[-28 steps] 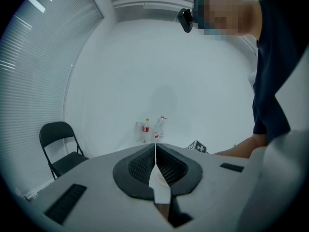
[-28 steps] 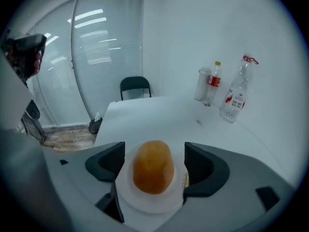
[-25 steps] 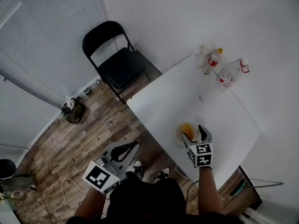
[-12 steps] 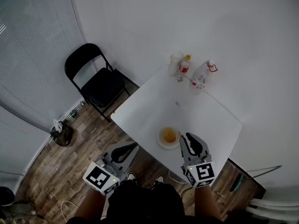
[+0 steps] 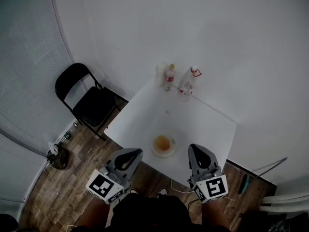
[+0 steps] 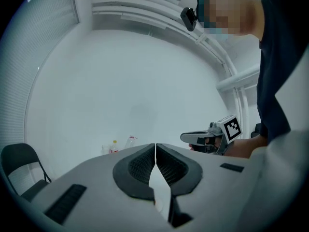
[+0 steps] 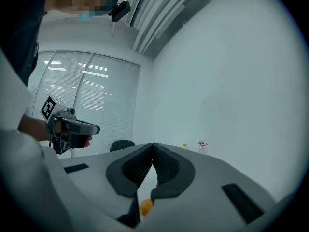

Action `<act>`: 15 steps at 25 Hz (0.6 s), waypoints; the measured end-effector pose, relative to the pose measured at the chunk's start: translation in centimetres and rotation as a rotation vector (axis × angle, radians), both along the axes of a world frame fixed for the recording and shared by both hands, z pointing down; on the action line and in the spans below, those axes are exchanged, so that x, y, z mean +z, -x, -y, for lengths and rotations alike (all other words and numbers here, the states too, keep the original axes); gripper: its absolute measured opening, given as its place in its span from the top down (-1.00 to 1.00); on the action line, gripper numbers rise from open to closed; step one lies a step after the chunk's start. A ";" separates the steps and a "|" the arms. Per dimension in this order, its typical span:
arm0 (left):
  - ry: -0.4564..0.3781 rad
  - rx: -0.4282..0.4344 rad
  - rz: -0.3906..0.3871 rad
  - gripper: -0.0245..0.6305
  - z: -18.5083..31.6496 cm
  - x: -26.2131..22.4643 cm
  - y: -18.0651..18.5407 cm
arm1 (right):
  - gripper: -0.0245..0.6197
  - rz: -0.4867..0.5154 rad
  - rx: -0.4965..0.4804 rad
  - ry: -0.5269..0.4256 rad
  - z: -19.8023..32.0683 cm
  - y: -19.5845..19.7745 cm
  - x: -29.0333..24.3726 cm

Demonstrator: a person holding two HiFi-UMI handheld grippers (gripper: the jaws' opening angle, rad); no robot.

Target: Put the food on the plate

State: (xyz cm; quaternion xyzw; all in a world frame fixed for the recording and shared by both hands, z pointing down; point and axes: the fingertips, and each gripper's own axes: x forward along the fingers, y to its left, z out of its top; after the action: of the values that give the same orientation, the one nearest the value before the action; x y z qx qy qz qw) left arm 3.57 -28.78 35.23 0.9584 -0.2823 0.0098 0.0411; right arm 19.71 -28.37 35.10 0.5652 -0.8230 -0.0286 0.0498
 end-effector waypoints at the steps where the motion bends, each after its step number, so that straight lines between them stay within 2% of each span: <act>1: -0.003 0.002 -0.003 0.85 -0.1 -0.2 -0.1 | 0.86 0.005 0.002 0.001 -0.3 -0.1 -0.1; 6: -0.022 0.016 -0.004 0.85 -0.9 -0.5 -0.3 | 0.86 0.017 -0.005 -0.003 -1.2 -0.3 -0.6; 15: -0.003 0.007 -0.012 0.85 -1.5 -0.3 0.3 | 0.86 0.000 -0.032 0.009 -1.6 0.6 -0.5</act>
State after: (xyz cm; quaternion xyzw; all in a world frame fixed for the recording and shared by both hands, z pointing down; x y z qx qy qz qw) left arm 3.31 -27.28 34.93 0.9595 -0.2786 0.0039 0.0414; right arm 19.15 -26.81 34.60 0.5515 -0.8322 -0.0255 0.0517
